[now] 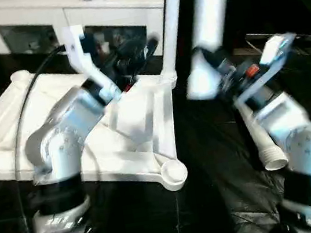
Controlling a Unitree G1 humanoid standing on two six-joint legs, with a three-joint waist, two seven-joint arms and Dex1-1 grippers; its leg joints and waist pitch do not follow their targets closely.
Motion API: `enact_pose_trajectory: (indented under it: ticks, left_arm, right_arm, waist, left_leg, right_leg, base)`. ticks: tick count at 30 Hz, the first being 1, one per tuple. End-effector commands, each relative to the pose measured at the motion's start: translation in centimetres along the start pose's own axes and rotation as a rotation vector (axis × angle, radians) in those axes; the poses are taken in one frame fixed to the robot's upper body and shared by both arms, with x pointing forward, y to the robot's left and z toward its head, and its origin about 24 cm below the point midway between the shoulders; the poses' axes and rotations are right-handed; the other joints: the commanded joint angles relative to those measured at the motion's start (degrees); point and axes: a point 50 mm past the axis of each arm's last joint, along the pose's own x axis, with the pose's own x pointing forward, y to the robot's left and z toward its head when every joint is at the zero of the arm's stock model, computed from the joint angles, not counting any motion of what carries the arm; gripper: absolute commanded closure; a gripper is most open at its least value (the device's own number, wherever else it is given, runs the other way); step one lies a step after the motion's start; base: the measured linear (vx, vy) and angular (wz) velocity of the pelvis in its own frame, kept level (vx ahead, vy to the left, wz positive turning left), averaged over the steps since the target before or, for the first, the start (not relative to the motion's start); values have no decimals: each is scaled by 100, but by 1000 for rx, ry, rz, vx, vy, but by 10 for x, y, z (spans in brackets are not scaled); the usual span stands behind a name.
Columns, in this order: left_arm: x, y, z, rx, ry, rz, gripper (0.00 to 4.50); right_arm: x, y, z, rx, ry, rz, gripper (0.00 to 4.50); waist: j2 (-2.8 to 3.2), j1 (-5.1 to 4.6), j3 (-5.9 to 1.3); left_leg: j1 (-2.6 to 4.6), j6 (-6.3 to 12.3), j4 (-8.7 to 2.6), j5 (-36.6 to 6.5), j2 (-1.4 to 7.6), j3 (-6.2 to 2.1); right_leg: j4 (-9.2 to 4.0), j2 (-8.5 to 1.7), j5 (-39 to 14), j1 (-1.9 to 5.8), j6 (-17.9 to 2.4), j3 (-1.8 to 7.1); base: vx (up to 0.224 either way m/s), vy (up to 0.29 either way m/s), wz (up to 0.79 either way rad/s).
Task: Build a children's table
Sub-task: Pick table leg
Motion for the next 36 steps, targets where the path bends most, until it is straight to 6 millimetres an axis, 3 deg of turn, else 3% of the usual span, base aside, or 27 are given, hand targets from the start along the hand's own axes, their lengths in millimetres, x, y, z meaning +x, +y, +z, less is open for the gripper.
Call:
enact_pose_trajectory:
  ticks: [1, 6, 12, 13, 16, 19, 22, 23, 26, 29, 36]
  left_arm:
    - [6, -7, 3, -14, -1, -36, 104]
    - [18, -18, 1, -79, 11, -82, 66]
    - [23, -18, -4, -68, 43, -62, 19]
    - [23, -17, -5, -70, 48, -61, 10]
    - [22, -17, -7, -66, 66, -60, 3]
    - [22, -17, -9, -57, 74, -26, 42]
    - [24, -13, -9, -42, 69, 46, 45]
    - [24, -12, -9, -35, 69, 61, 81]
    - [25, -11, -9, -23, 61, 96, 84]
    - [27, -10, -9, -17, 44, 154, 125]
    - [29, -8, -9, 17, 18, 271, 160]
  right_arm:
    - [0, 9, 3, -16, 12, 57, 257]
    - [-1, 14, -6, -13, 67, 95, 257]
    - [-2, 15, -9, -41, 95, 95, 257]
    - [-2, 14, -10, -60, 107, 86, 257]
    - [3, 8, -14, -176, 154, -3, 257]
    - [11, 8, -17, -332, 208, -51, 257]
    - [19, 7, -22, -509, 265, -86, 257]
    - [21, 8, -22, -530, 264, -92, 257]
    - [28, 8, -23, -666, 263, -120, 257]
    - [34, 10, -23, -728, 231, -138, 257]
    - [40, 8, -25, -791, 189, -197, 257]
  waist:
    - [3, 40, -398]
    - [-9, 71, -387]
    - [-1, 90, -392]
    - [23, 93, -394]
    - [15, 91, -396]
    - [28, 92, -401]
    - [-3, 75, -394]
    - [6, 76, -391]
    - [7, 70, -395]
    - [10, 58, -400]
    - [20, 52, -401]
  left_leg:
    - [-16, 112, -352, 111, 303, -57]
    - [-39, 113, -348, 136, 291, -51]
    - [-31, 25, -358, 72, 301, -67]
    - [-27, 12, -362, 72, 304, -71]
    - [-35, -53, -363, 118, 302, -73]
    - [-36, -163, -357, 103, 304, -72]
    - [-44, -157, -356, 43, 294, -71]
    - [-47, -143, -359, 38, 295, -72]
    - [-44, -120, -357, 43, 305, -79]
    - [-36, -89, -347, 33, 304, -75]
    - [-36, -16, -346, -51, 300, -76]
  right_leg:
    - [-420, -468, -10, 393, -1002, 301]
    - [-435, -479, -17, 408, -992, 304]
    - [-461, -470, -291, 401, -755, 299]
    - [-455, -474, -263, 393, -760, 297]
    - [-447, -469, -149, 400, -743, 293]
    - [-433, -472, -50, 405, -744, 297]
    - [-449, -457, -65, 424, -680, 298]
    - [-443, -460, -87, 418, -658, 301]
    - [-430, -461, -43, 409, -670, 297]
    - [-410, -454, 130, 403, -763, 302]
    - [-407, -448, 187, 414, -767, 303]
  base:
    - [0, 0, 0]
    - [0, 0, 0]
    - [0, 0, 0]
    - [0, 0, 0]
    - [0, 0, 0]
    - [0, 0, 0]
    - [0, 0, 0]
    - [0, 0, 0]
    - [0, 0, 0]
    - [0, 0, 0]
    - [0, 0, 0]
